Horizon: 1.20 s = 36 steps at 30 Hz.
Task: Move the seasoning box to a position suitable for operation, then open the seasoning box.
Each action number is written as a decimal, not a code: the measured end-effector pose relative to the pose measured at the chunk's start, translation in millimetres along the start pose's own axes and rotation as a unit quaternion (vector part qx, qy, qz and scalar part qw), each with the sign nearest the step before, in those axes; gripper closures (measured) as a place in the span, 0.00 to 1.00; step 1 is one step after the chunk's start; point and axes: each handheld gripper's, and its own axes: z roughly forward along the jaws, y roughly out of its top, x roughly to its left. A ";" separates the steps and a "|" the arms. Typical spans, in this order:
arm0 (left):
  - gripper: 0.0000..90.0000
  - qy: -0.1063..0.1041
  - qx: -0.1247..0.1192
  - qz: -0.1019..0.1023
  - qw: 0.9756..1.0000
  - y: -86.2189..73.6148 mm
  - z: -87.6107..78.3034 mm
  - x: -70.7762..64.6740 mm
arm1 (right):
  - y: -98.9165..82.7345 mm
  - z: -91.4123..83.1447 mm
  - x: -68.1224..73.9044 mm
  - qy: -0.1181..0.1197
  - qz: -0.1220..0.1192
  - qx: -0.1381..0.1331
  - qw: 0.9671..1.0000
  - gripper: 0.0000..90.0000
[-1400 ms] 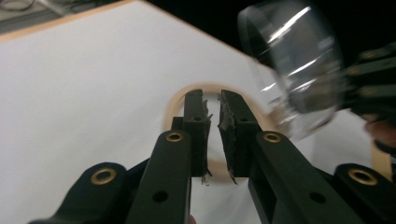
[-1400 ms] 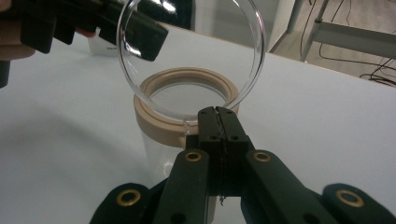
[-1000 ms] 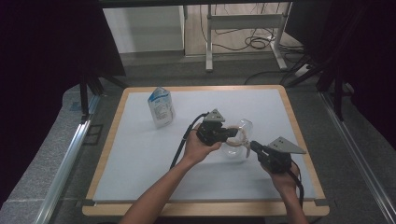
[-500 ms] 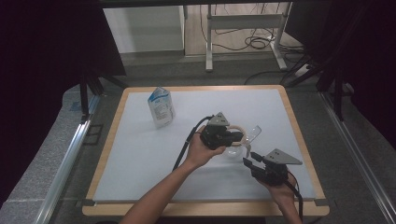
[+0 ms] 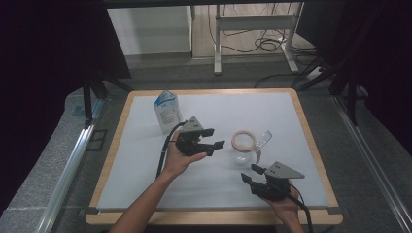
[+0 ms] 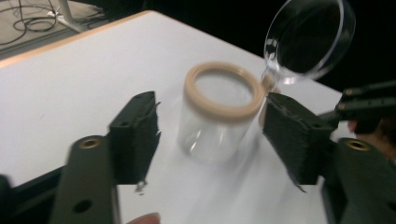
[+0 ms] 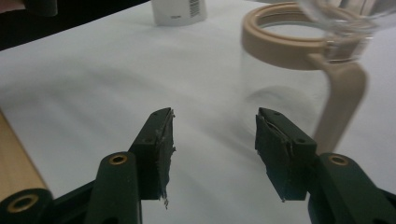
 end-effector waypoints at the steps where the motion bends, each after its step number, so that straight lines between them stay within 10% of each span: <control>1: 0.35 0.008 0.002 -0.004 1.000 -9.7 -9.3 5.2 | 0.2 1.1 2.5 0.003 -0.003 0.000 1.000 0.52; 10: 0.32 0.058 0.006 -0.029 0.998 -48.5 -46.5 27.2 | 1.6 20.2 26.7 0.023 -0.030 0.003 0.999 0.51; 22: 0.31 0.108 -0.015 -0.044 0.993 -58.7 -77.3 44.9 | 5.1 45.6 41.9 0.046 -0.048 0.007 0.998 0.49; 36: 0.37 0.189 -0.029 -0.106 0.976 -71.9 -97.5 102.5 | 3.4 54.7 47.0 0.044 -0.050 0.012 0.998 0.49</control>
